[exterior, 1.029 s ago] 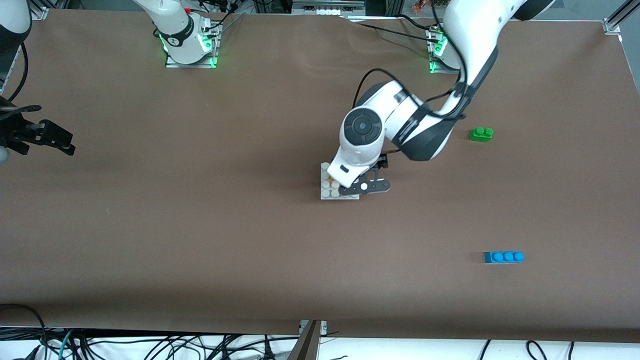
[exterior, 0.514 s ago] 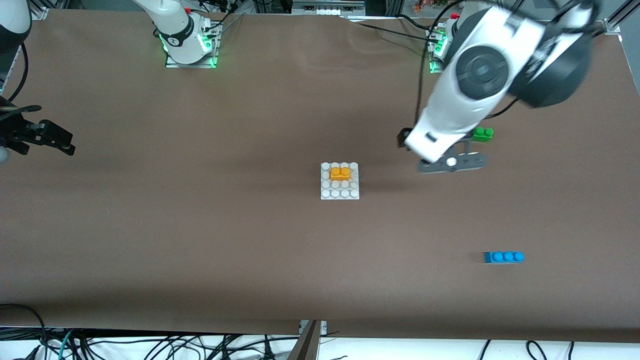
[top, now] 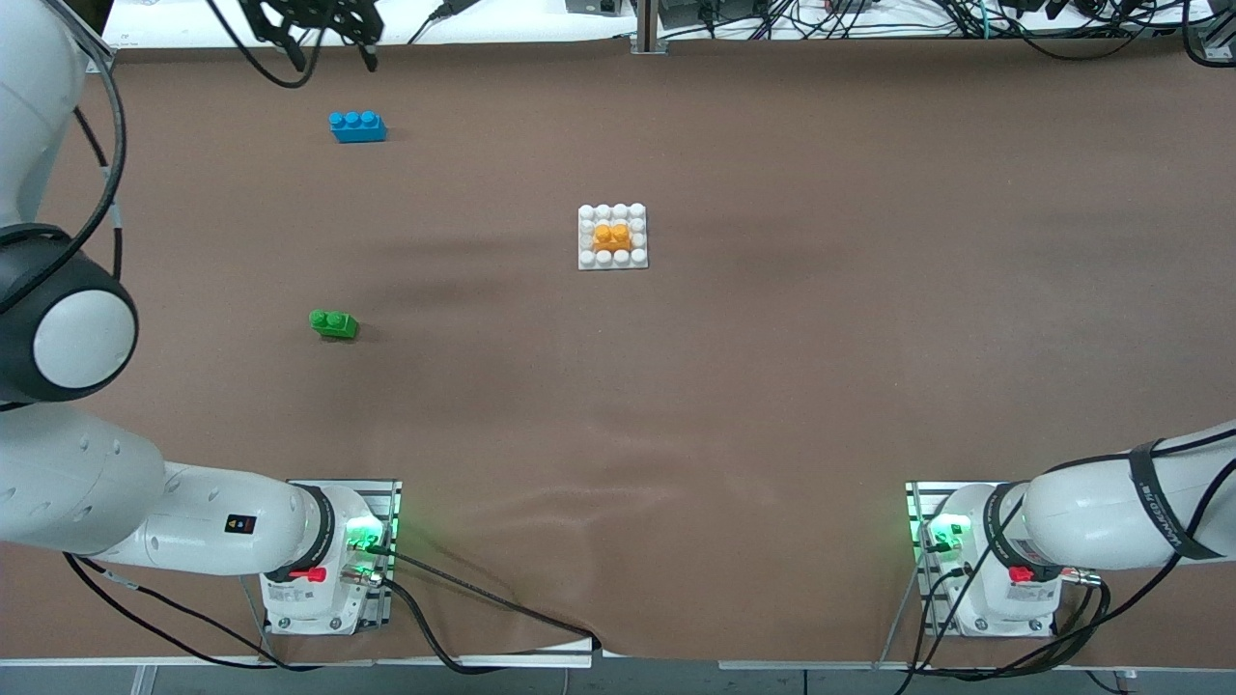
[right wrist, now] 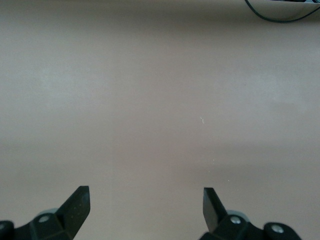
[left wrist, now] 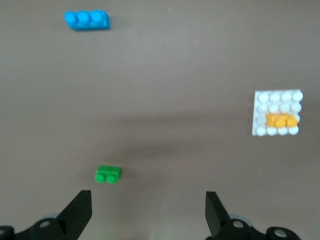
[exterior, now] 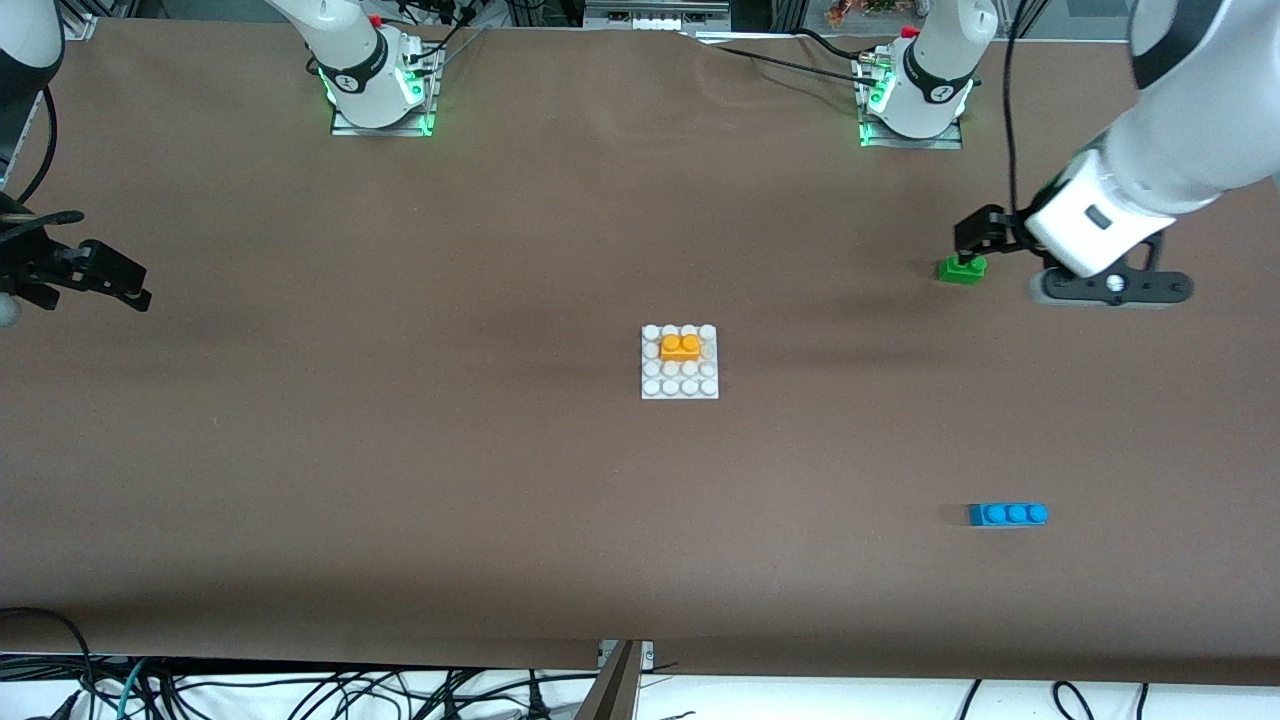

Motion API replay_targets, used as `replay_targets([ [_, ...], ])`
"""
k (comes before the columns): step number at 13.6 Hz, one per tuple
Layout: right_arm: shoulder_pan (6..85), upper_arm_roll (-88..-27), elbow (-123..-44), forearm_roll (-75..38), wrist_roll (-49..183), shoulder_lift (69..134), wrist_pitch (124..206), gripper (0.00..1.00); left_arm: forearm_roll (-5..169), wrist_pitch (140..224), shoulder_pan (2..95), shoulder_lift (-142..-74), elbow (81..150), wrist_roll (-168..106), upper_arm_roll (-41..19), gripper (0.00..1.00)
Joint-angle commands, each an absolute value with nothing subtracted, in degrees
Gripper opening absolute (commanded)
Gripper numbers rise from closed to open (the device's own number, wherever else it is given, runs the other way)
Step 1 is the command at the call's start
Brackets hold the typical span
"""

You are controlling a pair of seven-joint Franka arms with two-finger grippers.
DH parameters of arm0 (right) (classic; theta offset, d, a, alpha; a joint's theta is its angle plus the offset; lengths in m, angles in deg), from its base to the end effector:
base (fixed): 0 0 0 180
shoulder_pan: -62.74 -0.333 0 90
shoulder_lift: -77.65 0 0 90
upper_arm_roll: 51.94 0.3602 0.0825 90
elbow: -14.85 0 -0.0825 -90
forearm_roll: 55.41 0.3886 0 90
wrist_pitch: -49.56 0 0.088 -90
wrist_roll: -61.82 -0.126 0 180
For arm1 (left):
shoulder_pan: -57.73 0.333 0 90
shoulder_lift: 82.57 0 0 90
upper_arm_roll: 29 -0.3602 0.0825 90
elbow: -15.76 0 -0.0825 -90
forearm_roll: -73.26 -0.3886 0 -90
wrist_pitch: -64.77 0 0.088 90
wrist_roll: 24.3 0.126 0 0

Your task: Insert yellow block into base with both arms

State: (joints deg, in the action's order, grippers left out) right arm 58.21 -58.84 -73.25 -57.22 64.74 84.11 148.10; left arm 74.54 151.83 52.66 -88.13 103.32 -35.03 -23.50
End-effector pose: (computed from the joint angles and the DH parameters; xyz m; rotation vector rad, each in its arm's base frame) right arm 0.6122 -0.0246 0.6140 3.0917 0.0223 0.1054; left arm 0.5737 -0.1071 0.6105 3.1253 0.0043 -0.1710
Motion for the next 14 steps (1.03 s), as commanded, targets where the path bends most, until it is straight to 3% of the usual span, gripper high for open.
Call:
replay_targets([
  [1,58.4,-58.7,-72.3,-56.7,65.2,84.5,147.2,1.0,76.0,157.7,55.8,-80.2,112.7,-33.0,-24.8,1.0],
  [5,58.2,-58.6,-72.3,-56.6,65.0,84.6,147.1,1.0,72.7,155.6,60.4,-79.8,111.4,-33.4,-20.2,1.0],
  [14,57.2,-58.5,-72.3,-56.6,62.1,84.5,147.1,1.0,72.7,153.4,60.3,-80.7,109.7,-33.3,-19.0,1.0],
])
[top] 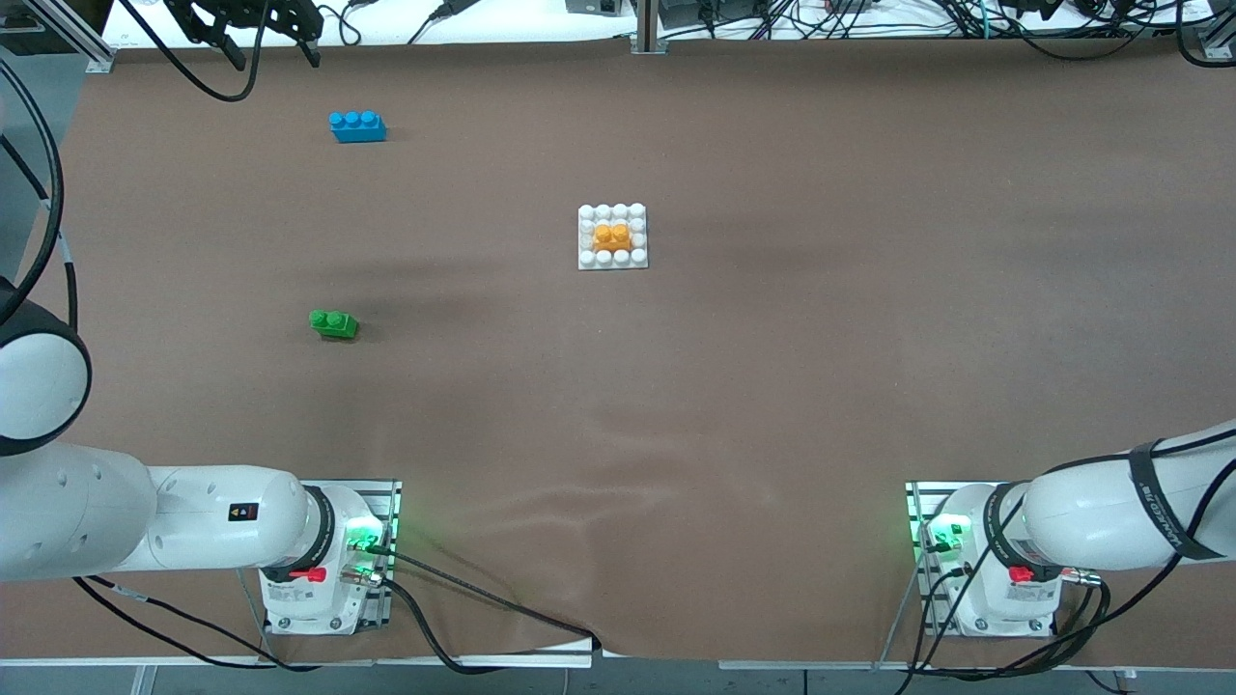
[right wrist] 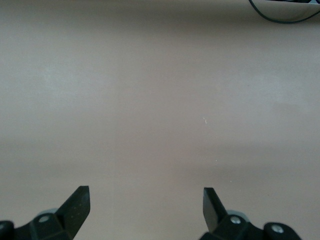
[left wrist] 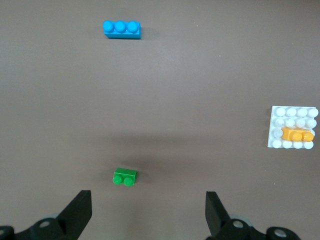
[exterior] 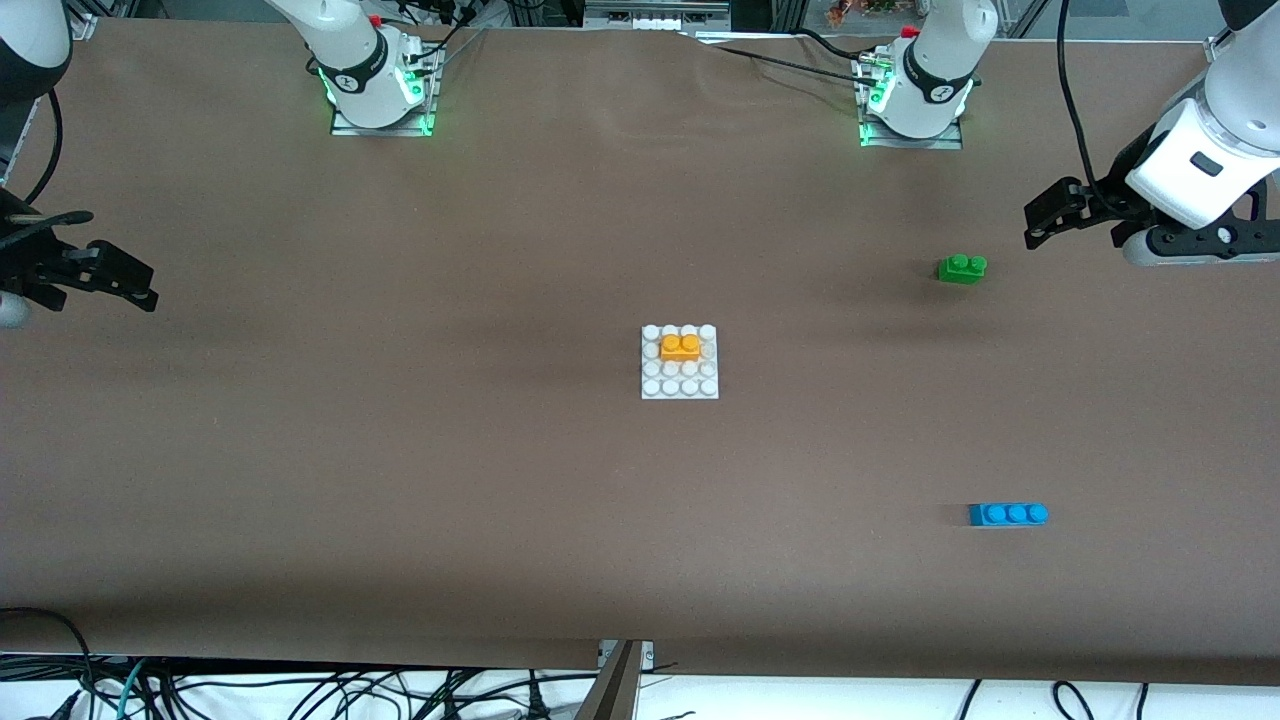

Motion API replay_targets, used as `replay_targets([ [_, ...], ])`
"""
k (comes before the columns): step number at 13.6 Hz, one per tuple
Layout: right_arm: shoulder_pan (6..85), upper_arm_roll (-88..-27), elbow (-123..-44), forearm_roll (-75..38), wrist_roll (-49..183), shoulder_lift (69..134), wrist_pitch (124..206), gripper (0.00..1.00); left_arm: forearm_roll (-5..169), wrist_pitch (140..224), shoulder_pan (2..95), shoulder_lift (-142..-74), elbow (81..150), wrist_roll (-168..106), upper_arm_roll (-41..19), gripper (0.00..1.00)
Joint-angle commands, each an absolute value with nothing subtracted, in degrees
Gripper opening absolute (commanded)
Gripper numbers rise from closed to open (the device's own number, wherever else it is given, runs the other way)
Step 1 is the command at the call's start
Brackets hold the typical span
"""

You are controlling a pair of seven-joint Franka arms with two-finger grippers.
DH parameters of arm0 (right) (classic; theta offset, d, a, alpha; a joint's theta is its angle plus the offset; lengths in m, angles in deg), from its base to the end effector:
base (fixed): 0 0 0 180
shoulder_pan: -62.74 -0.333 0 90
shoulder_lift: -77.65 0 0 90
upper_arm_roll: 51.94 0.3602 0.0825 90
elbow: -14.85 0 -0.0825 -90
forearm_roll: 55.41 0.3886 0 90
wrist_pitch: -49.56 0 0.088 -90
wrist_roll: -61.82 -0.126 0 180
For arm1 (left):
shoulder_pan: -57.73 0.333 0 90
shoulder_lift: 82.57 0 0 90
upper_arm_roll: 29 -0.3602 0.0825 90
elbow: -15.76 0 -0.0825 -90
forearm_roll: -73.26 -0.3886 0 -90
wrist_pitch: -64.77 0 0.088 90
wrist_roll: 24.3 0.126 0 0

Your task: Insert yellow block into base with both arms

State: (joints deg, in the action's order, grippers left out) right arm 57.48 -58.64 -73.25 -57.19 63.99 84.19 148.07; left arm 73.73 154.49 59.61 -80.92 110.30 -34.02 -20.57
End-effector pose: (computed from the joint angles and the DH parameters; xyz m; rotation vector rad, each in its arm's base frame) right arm 0.6129 -0.0147 0.6130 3.0935 0.0271 0.1035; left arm 0.5415 -0.0644 0.6274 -3.1352 -0.0873 0.0873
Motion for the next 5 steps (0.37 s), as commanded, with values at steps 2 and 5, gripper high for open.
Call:
replay_targets([
  [2,57.2,-58.5,-72.3,-56.6,59.0,84.6,147.1,1.0,72.8,153.4,60.1,-80.7,109.6,-33.4,-18.1,1.0],
  [5,57.2,-58.5,-72.3,-56.6,59.0,84.6,147.1,1.0,72.6,153.4,60.1,-81.0,108.8,-33.4,-17.8,1.0],
])
